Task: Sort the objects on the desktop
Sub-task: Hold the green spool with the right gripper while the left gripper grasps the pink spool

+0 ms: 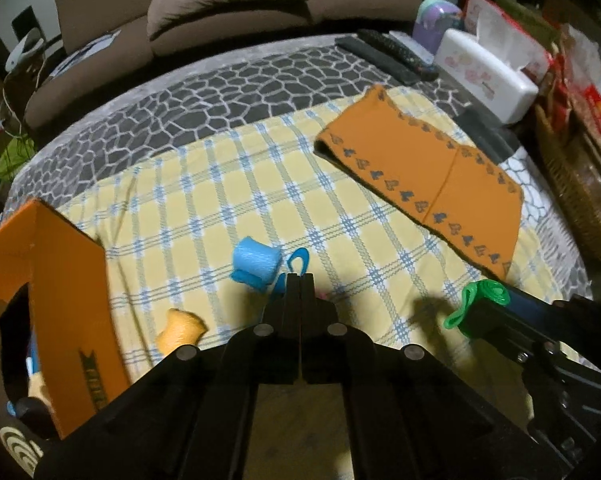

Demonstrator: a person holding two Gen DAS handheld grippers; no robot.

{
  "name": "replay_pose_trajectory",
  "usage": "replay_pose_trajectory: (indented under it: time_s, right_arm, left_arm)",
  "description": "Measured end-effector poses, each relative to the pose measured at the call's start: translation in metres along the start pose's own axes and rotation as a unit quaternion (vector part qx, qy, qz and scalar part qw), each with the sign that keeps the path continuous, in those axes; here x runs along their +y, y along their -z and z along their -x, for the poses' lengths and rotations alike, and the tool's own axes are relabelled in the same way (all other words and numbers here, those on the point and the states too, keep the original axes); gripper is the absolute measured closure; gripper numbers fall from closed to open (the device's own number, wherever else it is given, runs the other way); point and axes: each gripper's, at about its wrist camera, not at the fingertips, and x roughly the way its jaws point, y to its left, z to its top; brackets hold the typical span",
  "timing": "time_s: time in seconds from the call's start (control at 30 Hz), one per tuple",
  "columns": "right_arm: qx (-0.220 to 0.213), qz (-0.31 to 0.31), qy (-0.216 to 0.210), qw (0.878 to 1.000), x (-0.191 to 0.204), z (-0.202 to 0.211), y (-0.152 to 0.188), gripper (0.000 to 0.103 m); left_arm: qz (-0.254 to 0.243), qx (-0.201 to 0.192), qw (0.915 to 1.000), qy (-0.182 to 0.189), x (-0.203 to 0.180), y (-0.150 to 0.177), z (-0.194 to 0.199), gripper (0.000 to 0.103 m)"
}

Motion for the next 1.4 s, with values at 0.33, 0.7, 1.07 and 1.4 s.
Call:
replay_pose_trajectory:
  time_s: [0.33,0.7,1.07,1.4]
  right_arm:
    - [0.006,-0.007,-0.002,1.0,0.0,0.002,0.003,0.084]
    - [0.009,-0.018,-0.001,1.0,-0.012,-0.001,0.001,0.084]
    - [0.005,-0.012,-0.009,1.0,-0.005,0.005,0.0,0.084]
    - [0.005,0.007,-0.017,1.0,0.024,0.009,0.0,0.084]
  left_arm:
    - [0.034,0.019,0.9982,0.046,0.003,0.002,-0.018,0.066]
    - [-0.03,0.029,0.9989,0.022,-0.016,0.012,-0.044,0.074]
    - [0.005,0.009,0.9986,0.052,-0.002,0.014,-0.007,0.075]
    - [0.021,-0.028,0.9976,0.059,0.016,0.019,0.045,0.075]
